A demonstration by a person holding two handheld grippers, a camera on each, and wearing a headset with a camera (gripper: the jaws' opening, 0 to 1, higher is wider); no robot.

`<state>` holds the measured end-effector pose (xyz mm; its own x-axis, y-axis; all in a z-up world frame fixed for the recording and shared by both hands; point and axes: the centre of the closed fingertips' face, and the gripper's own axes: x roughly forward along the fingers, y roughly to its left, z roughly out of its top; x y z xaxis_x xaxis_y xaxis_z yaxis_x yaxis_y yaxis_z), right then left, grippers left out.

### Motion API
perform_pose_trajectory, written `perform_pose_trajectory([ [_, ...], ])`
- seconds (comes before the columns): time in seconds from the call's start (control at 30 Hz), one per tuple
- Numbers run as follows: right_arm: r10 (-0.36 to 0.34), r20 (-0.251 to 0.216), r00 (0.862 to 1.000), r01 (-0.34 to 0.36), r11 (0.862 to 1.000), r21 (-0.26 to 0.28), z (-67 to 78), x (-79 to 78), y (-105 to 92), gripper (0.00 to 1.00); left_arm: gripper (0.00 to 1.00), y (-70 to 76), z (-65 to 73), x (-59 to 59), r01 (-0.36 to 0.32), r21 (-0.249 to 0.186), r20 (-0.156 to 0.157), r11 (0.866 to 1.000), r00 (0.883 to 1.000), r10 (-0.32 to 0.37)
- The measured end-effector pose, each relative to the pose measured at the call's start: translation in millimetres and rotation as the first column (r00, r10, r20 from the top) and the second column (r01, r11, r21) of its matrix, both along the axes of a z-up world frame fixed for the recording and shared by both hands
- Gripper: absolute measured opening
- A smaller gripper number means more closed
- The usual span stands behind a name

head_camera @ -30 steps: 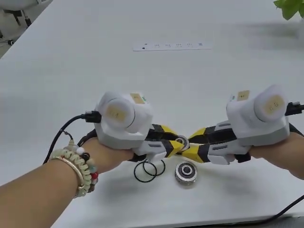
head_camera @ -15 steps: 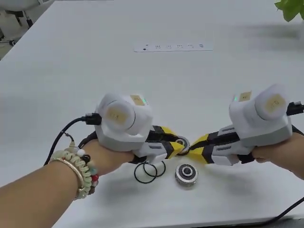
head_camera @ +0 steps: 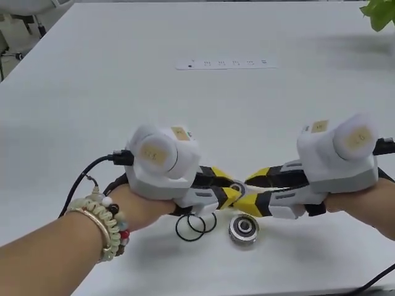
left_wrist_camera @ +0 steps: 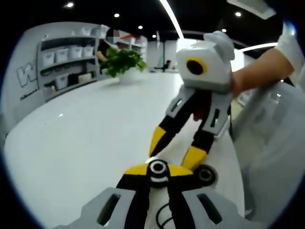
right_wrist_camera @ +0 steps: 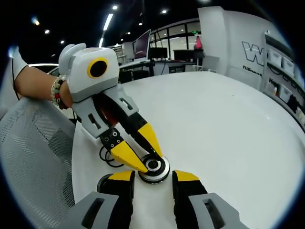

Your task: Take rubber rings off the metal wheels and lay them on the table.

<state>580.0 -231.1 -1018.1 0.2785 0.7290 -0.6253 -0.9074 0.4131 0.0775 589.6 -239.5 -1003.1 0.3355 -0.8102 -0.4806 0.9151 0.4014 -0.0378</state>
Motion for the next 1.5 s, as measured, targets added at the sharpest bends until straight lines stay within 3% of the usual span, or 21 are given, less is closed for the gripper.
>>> perform_pose_trajectory([
  [0.03,0.0,0.014,1.0,0.0,1.0,-0.004,-0.3,1.7,0.1,0.26,0.14,0.0,0.0,0.0,0.0,0.0,0.0,1.0,1.0,0.0],
  [0.07,0.009,0.02,1.0,-0.008,0.999,-0.049,-5.7,2.0,-4.5,0.24,0.14,0.0,0.0,0.1,0.0,-0.001,0.0,1.0,1.0,0.0],
  [0.13,0.007,0.002,1.0,-0.007,1.0,-0.02,-4.3,1.8,-3.5,0.22,0.14,-0.1,-0.1,0.1,0.001,-0.001,0.001,1.0,1.0,-0.001],
  [0.37,0.006,-0.026,1.0,-0.006,1.0,-0.023,-3.8,-0.7,-7.6,0.17,0.14,-0.2,-0.5,0.1,0.001,0.0,0.001,1.0,1.0,-0.001],
  [0.9,0.003,-0.046,0.999,-0.004,1.0,-0.024,-1.8,-5.2,-10.2,0.1,0.14,0.6,-0.5,0.0,-0.003,0.001,0.0,1.0,1.0,0.003],
  [0.97,-0.01,-0.014,1.0,0.009,0.998,-0.06,-4.7,-0.4,-16.7,0.0,0.14,0.9,-0.3,-0.3,-0.002,0.001,-0.001,1.0,1.0,0.002],
  [1.0,0.017,-0.021,1.0,-0.018,0.999,-0.039,-3.1,-2.8,-13.5,0.0,0.14,0.8,-0.2,-0.6,-0.002,-0.001,-0.002,1.0,1.0,0.002],
  [1.03,-0.013,-0.043,0.999,0.012,0.999,-0.032,-3.6,-1.6,-14.1,0.0,0.14,0.8,-0.1,-0.7,-0.001,0.0,0.0,1.0,1.0,0.001],
  [1.17,-0.012,-0.029,1.0,0.011,0.999,-0.051,-4.5,-0.4,-14.8,0.0,0.14,0.8,0.1,-1.0,0.0,0.002,0.002,1.0,1.0,0.0],
  [1.3,-0.101,-0.082,0.992,0.098,0.995,-0.036,-4.2,4.8,-18.2,0.0,0.14,1.2,0.3,-1.2,0.002,0.004,0.006,1.0,1.0,-0.002],
  [1.33,-0.131,-0.114,0.985,0.13,0.991,-0.018,-3.1,7.1,-19.7,0.0,0.14,1.5,0.4,-1.1,0.001,0.003,0.005,1.0,1.0,-0.001],
  [1.5,-0.193,-0.185,0.964,0.205,0.977,0.05,6.1,10.2,-18.9,0.0,0.14,1.4,0.5,-1.8,0.0,0.005,0.007,1.0,1.0,0.0],
])
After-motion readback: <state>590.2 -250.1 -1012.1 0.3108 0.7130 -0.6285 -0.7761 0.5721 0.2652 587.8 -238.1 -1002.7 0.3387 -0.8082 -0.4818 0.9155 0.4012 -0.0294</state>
